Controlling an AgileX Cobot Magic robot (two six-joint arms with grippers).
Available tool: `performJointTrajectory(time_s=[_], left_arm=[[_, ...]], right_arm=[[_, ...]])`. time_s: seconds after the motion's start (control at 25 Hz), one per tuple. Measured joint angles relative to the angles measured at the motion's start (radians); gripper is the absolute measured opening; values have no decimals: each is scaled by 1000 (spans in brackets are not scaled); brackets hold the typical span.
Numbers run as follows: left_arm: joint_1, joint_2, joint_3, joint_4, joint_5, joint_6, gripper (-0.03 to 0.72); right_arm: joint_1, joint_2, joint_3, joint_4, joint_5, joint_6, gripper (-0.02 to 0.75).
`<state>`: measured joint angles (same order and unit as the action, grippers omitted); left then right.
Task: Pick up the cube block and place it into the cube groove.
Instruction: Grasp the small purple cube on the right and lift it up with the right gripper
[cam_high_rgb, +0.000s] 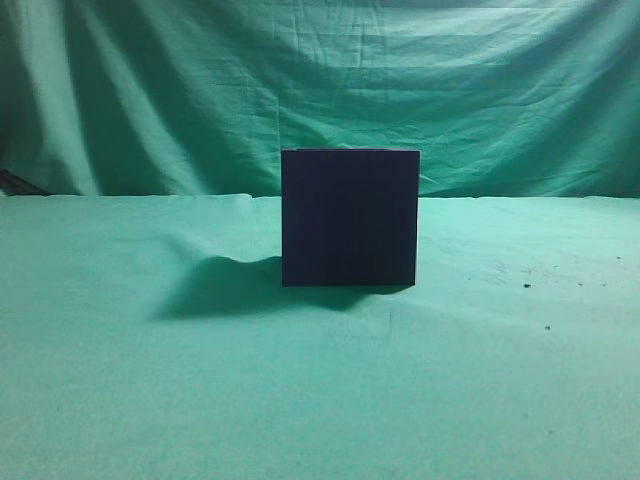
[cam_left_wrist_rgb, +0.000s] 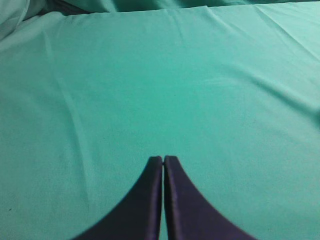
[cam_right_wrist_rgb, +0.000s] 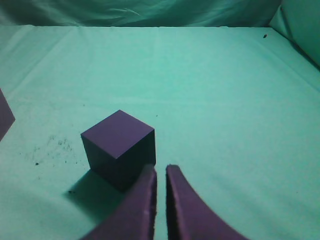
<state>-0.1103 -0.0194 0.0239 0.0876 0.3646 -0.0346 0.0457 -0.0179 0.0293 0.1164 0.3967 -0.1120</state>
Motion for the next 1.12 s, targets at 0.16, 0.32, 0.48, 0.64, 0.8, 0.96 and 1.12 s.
performJointTrajectory(time_s=[0.16, 0.32, 0.48, 0.64, 0.8, 0.96, 1.12], left_arm=[[0, 0, 0, 0, 0, 0, 0], [0, 0, 0, 0, 0, 0, 0], [0, 0, 0, 0, 0, 0, 0], [0, 0, 0, 0, 0, 0, 0], [0, 0, 0, 0, 0, 0, 0], [0, 0, 0, 0, 0, 0, 0], [0, 0, 0, 0, 0, 0, 0]], right_arm=[[0, 0, 0, 0, 0, 0, 49], [0, 0, 0, 14, -23, 2, 49], [0, 0, 0, 206, -200, 28, 49], [0, 0, 0, 296, -406, 38, 49], [0, 14, -55, 311, -306, 23, 49], [0, 172, -193, 311, -101, -49, 49], [0, 396, -340, 293, 103, -80, 49]])
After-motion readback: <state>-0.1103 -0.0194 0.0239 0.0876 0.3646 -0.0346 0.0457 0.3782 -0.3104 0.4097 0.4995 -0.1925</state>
